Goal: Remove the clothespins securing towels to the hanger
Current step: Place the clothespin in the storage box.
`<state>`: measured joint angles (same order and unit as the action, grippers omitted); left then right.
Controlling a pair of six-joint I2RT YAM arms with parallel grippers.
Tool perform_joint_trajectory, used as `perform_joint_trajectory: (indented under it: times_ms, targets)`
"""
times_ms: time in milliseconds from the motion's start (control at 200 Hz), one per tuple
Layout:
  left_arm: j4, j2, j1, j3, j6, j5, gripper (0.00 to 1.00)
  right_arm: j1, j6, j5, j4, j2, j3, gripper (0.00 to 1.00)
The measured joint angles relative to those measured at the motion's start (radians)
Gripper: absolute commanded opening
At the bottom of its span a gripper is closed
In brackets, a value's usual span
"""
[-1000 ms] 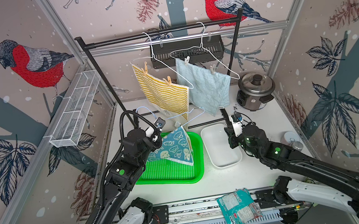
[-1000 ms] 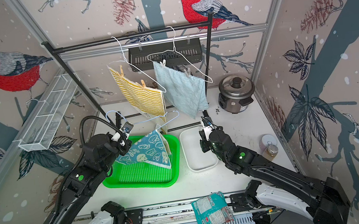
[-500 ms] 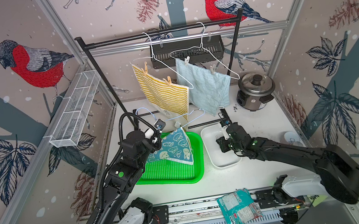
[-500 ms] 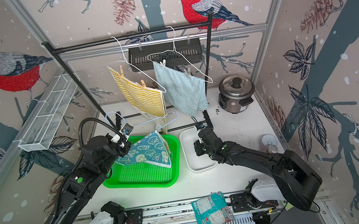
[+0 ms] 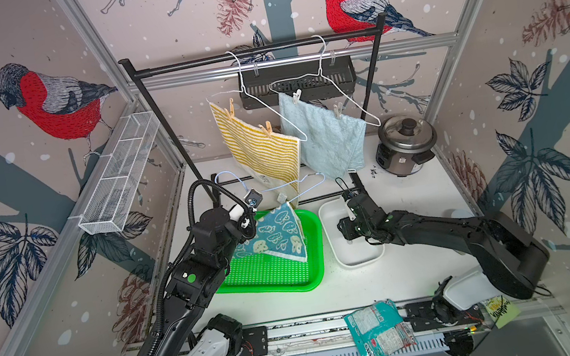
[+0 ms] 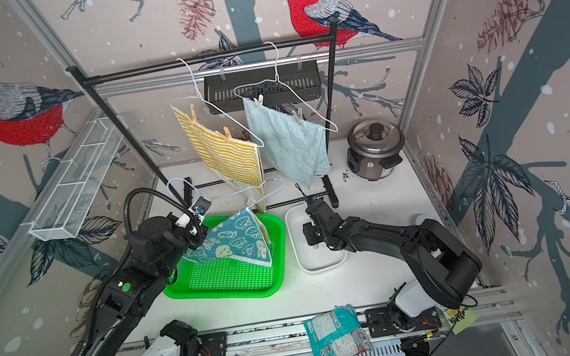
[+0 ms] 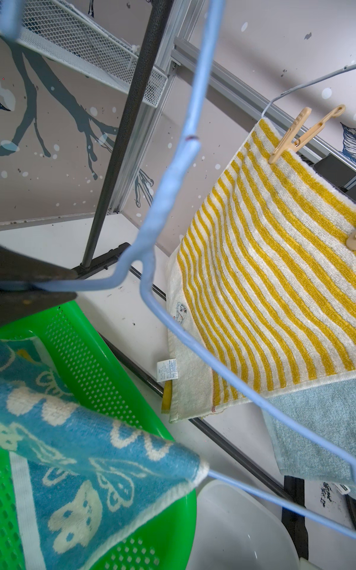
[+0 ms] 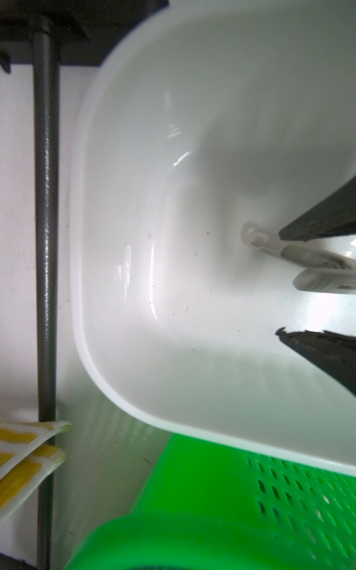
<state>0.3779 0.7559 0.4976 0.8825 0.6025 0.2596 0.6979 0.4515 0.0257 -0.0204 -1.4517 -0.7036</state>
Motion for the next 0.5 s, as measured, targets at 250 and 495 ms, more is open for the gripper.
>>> perform_joint_trajectory:
  times_ms: [250, 495]
  targets:
    - [0.0, -0.01, 0.0, -0.006, 0.008, -0.034, 0.0, -0.003, -0.05, 0.018, -0.015, 0.166, 0.0, 0.62]
    - [0.0, -0.025, 0.001, -0.009, 0.055, -0.077, 0.0, -0.018, -0.197, 0.031, -0.047, 0.372, -0.051, 0.71]
